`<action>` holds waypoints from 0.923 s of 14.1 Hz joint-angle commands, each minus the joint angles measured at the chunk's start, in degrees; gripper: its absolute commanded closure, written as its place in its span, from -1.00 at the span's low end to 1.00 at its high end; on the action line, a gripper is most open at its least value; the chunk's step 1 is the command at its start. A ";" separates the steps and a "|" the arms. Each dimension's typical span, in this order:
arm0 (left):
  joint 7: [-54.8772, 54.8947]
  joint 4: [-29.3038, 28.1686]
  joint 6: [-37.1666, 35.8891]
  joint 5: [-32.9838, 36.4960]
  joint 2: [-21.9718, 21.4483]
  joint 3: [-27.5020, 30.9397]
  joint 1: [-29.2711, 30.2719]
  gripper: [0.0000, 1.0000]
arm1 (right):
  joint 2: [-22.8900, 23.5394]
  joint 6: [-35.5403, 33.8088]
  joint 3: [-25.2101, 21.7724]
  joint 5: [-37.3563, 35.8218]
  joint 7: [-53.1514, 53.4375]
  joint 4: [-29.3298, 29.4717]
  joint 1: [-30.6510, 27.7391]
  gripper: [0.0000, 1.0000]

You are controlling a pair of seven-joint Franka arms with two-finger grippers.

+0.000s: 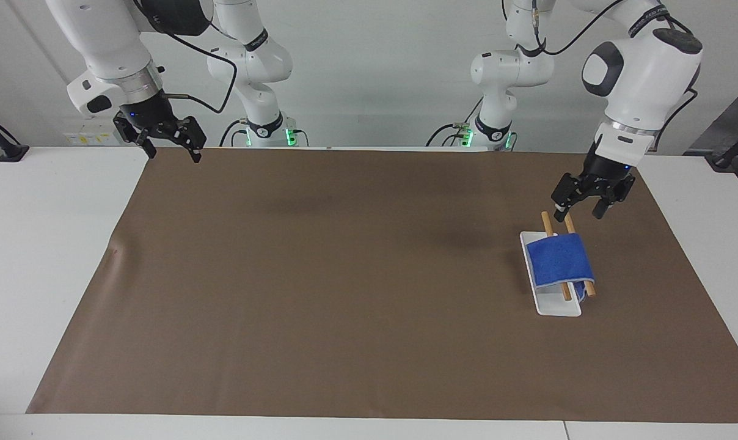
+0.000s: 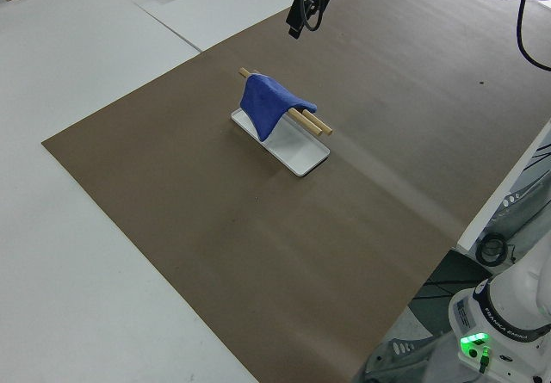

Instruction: Right arm passes towel to left arm to hang

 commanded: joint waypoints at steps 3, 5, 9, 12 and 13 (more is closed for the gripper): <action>8.19 13.27 -16.69 4.31 3.11 -0.14 1.09 -1.00 | 1.15 -2.94 0.60 2.94 1.14 4.00 0.02 -1.00; 9.50 16.08 -22.40 4.31 3.02 -0.05 1.09 -1.00 | 2.37 -5.05 0.60 3.21 0.53 6.46 0.02 -1.00; 14.60 18.11 -29.54 5.27 2.85 0.21 1.18 -1.00 | 2.38 -5.23 0.60 2.68 -2.64 6.03 0.11 -1.00; 14.61 18.56 -32.18 5.28 1.97 0.12 1.09 -1.00 | 1.86 -4.97 0.60 2.68 -2.55 4.98 0.11 -1.00; 14.52 18.47 -32.79 5.27 1.27 -0.14 1.09 -1.00 | 1.86 -4.88 0.60 2.68 -2.47 4.89 0.11 -1.00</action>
